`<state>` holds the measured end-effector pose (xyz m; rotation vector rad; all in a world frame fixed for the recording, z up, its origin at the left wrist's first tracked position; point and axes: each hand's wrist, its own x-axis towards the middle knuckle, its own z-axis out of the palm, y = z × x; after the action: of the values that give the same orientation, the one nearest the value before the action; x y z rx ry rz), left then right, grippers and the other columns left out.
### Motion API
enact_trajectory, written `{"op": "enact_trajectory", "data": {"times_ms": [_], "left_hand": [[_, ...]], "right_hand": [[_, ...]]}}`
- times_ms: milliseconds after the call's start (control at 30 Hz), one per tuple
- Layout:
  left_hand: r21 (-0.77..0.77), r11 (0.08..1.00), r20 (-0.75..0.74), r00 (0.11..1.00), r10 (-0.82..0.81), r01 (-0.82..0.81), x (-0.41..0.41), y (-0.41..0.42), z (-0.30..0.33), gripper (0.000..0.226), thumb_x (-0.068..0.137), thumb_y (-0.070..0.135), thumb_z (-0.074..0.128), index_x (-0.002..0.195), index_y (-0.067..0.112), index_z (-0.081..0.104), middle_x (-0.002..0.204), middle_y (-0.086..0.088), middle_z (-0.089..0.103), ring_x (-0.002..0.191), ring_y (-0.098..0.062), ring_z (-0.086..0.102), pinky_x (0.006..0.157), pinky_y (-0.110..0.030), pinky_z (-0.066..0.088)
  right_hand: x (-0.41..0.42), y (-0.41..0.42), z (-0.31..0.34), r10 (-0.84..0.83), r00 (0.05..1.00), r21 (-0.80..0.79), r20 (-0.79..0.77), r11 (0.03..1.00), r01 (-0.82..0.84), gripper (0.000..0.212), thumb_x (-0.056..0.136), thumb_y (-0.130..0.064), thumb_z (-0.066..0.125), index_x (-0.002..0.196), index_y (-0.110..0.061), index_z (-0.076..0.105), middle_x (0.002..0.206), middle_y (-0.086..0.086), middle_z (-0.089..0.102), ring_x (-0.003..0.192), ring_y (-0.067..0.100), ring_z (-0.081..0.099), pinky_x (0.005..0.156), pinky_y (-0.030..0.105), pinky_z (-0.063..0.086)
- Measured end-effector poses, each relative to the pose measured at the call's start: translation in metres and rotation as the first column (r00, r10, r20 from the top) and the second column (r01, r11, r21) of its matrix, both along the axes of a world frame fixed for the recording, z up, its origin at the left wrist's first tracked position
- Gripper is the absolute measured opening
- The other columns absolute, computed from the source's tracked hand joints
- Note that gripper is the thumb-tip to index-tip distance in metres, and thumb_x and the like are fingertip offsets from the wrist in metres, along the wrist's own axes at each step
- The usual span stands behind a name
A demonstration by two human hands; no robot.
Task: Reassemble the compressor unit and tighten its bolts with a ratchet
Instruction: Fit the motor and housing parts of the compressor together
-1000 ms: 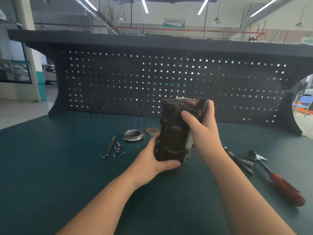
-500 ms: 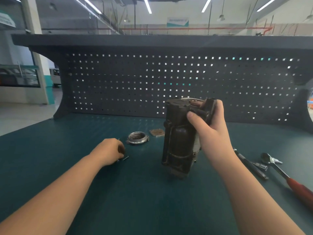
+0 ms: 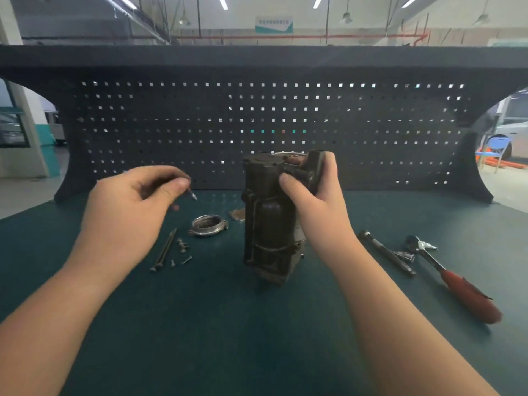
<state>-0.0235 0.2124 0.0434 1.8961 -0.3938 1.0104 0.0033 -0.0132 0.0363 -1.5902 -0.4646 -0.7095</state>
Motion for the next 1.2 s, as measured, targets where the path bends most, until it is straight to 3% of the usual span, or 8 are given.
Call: {"op": "enact_trajectory", "data": {"times_ms": [100, 167, 433, 667, 767, 867, 1067, 1200], "left_hand": [[-0.199, 0.930, 0.037, 0.951, -0.308, 0.309, -0.039, -0.047, -0.007, 0.007, 0.082, 0.030, 0.070, 0.083, 0.034, 0.077, 0.081, 0.011, 0.076, 0.065, -0.008, 0.072, 0.063, -0.014, 0.054], [-0.238, 0.900, -0.004, 0.926, -0.377, 0.366, -0.046, -0.075, -0.019, 0.012, 0.072, 0.032, 0.070, 0.079, 0.025, 0.078, 0.078, 0.008, 0.076, 0.065, -0.010, 0.073, 0.063, -0.013, 0.054], [0.052, 0.994, 0.013, 0.995, -0.101, 0.100, -0.026, -0.090, -0.038, 0.037, 0.080, 0.008, 0.074, 0.082, 0.044, 0.068, 0.074, 0.021, 0.072, 0.070, 0.004, 0.069, 0.071, -0.006, 0.049], [0.155, 0.985, 0.065, 0.994, -0.093, 0.082, -0.027, -0.095, -0.034, 0.011, 0.081, 0.020, 0.073, 0.089, 0.027, 0.078, 0.072, 0.014, 0.072, 0.069, 0.000, 0.069, 0.074, -0.024, 0.054], [0.190, 0.979, 0.055, 0.995, -0.088, 0.076, -0.025, -0.096, -0.032, 0.019, 0.079, 0.025, 0.066, 0.089, 0.017, 0.080, 0.084, 0.015, 0.071, 0.071, -0.005, 0.068, 0.074, -0.031, 0.052], [0.266, 0.963, 0.076, 0.994, -0.073, 0.050, -0.024, -0.096, -0.030, 0.018, 0.079, 0.022, 0.066, 0.088, 0.013, 0.080, 0.072, 0.005, 0.073, 0.072, -0.008, 0.066, 0.071, -0.028, 0.050], [0.484, 0.875, 0.073, 0.996, -0.055, 0.013, -0.022, -0.096, -0.022, 0.022, 0.085, 0.022, 0.060, 0.095, 0.014, 0.078, 0.081, 0.003, 0.073, 0.076, -0.010, 0.061, 0.073, -0.028, 0.047], [0.516, 0.854, 0.025, 0.995, -0.092, 0.066, -0.020, -0.096, -0.023, 0.025, 0.086, 0.024, 0.058, 0.101, 0.018, 0.078, 0.083, 0.004, 0.072, 0.080, -0.011, 0.063, 0.075, -0.028, 0.047]], "right_hand": [[-0.001, 0.001, 0.001, -0.001, 1.000, 0.005, -0.011, 1.000, 0.001, 0.018, 0.076, -0.034, 0.062, 0.086, -0.034, 0.047, 0.111, 0.008, 0.058, 0.114, 0.028, 0.052, 0.099, 0.050, 0.043], [-0.001, 0.001, 0.002, -0.013, 1.000, 0.003, -0.005, 1.000, 0.013, 0.021, 0.076, -0.033, 0.061, 0.089, -0.029, 0.046, 0.110, 0.010, 0.058, 0.113, 0.029, 0.052, 0.099, 0.051, 0.043], [0.000, 0.000, 0.001, 0.002, 1.000, 0.005, -0.013, 1.000, -0.001, 0.025, 0.077, -0.031, 0.060, 0.094, -0.019, 0.046, 0.107, 0.012, 0.058, 0.111, 0.030, 0.051, 0.097, 0.050, 0.044], [-0.001, 0.001, 0.002, 0.020, 0.999, 0.017, -0.032, 1.000, -0.020, 0.026, 0.077, -0.031, 0.060, 0.095, -0.019, 0.047, 0.109, 0.012, 0.057, 0.114, 0.030, 0.050, 0.097, 0.050, 0.044], [-0.001, 0.000, 0.001, 0.024, 0.999, 0.019, -0.038, 1.000, -0.023, 0.024, 0.076, -0.032, 0.060, 0.093, -0.022, 0.047, 0.110, 0.011, 0.056, 0.113, 0.029, 0.050, 0.096, 0.050, 0.045], [-0.001, 0.000, 0.002, 0.015, 0.999, 0.019, -0.039, 1.000, -0.014, 0.023, 0.076, -0.033, 0.060, 0.091, -0.023, 0.046, 0.108, 0.010, 0.056, 0.111, 0.029, 0.051, 0.094, 0.051, 0.046], [-0.001, 0.001, 0.002, 0.010, 0.999, 0.023, -0.038, 1.000, -0.009, 0.023, 0.075, -0.032, 0.060, 0.088, -0.022, 0.045, 0.105, 0.010, 0.057, 0.111, 0.029, 0.050, 0.094, 0.051, 0.046], [0.000, 0.001, 0.001, 0.010, 0.999, 0.023, -0.036, 1.000, -0.009, 0.023, 0.075, -0.033, 0.060, 0.089, -0.022, 0.045, 0.106, 0.010, 0.056, 0.110, 0.027, 0.051, 0.093, 0.049, 0.047]]}}
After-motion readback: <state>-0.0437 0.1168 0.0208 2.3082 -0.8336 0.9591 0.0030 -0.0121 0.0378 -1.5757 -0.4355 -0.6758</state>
